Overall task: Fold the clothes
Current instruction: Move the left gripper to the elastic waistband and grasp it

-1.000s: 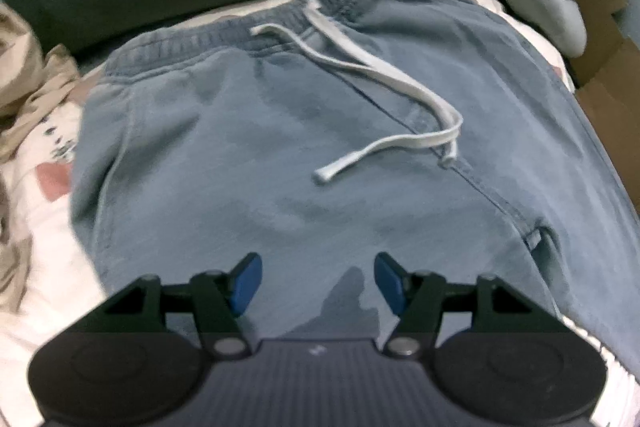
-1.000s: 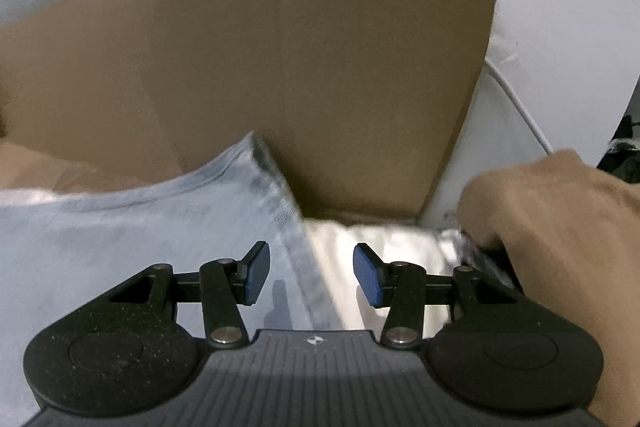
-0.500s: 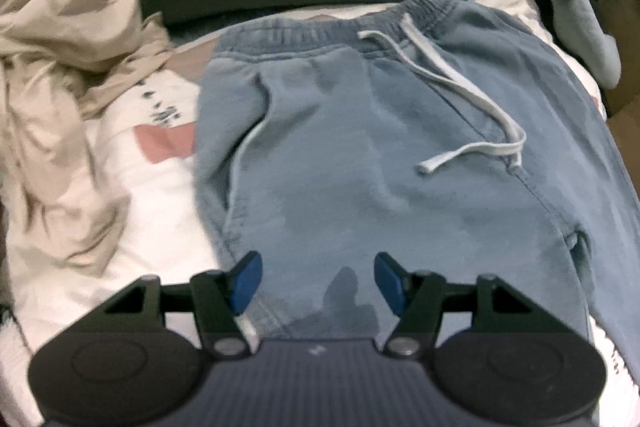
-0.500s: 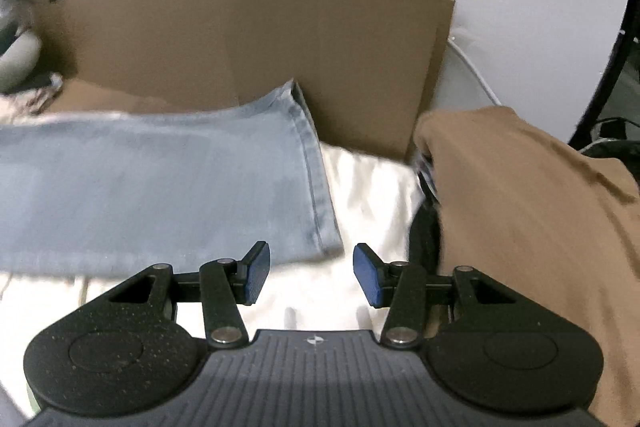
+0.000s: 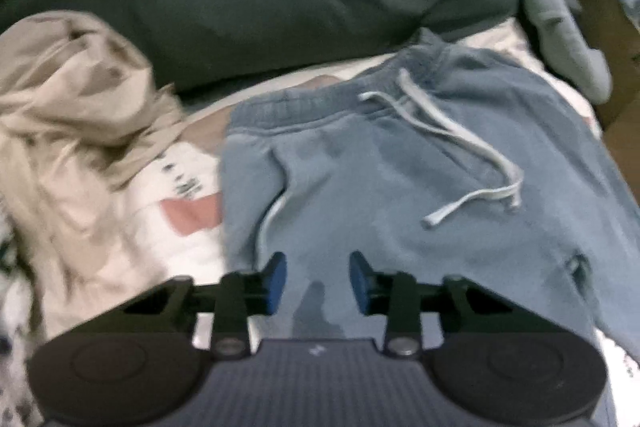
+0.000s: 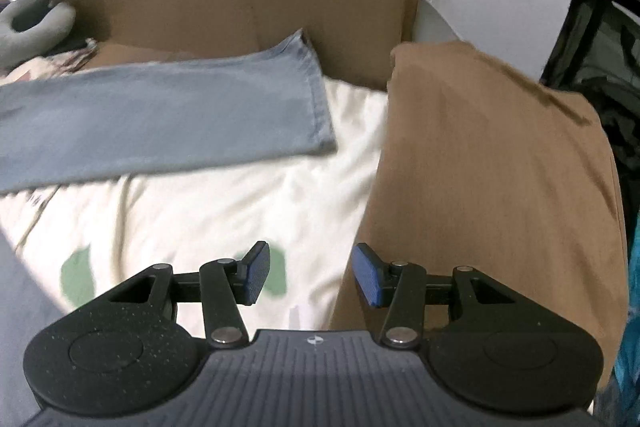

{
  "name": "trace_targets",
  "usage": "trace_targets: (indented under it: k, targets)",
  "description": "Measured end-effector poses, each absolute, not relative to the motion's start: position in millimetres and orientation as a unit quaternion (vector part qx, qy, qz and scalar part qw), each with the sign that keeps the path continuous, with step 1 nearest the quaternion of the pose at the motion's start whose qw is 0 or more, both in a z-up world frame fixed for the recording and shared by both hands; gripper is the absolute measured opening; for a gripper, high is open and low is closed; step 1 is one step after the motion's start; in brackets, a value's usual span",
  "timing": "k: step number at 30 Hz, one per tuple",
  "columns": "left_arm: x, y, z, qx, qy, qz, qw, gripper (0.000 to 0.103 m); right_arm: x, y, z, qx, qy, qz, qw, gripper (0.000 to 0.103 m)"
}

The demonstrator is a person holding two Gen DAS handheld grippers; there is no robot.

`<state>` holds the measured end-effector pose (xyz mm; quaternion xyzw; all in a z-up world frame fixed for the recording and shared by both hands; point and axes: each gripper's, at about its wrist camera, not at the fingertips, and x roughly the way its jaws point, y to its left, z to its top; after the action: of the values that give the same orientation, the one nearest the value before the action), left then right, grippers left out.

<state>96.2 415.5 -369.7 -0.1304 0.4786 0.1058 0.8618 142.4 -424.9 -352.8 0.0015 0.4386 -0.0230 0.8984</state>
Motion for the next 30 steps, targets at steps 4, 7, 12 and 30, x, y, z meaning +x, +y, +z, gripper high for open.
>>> trace_targets:
  k: [4,7,12,30]
  targets:
    - [112.6,406.8,-381.0,-0.130,0.489,0.087,0.858,0.033,115.2,-422.0,-355.1,0.012,0.456,-0.018,0.890,0.053]
    - [122.2,399.6,-393.9,-0.135,0.496,0.082,0.854,0.033,95.7,-416.9,-358.5,0.012,0.467,-0.017,0.884,0.053]
    - [143.3,392.1,-414.7,-0.127,0.513,0.081,0.845,0.033,68.2,-405.7,-370.6,0.013,0.496,-0.015,0.868,0.053]
    - [209.9,416.9,-423.1,-0.055,0.569,0.192,0.798,0.021,11.8,-377.3,-420.5,0.087,0.567,-0.035,0.819,0.053]
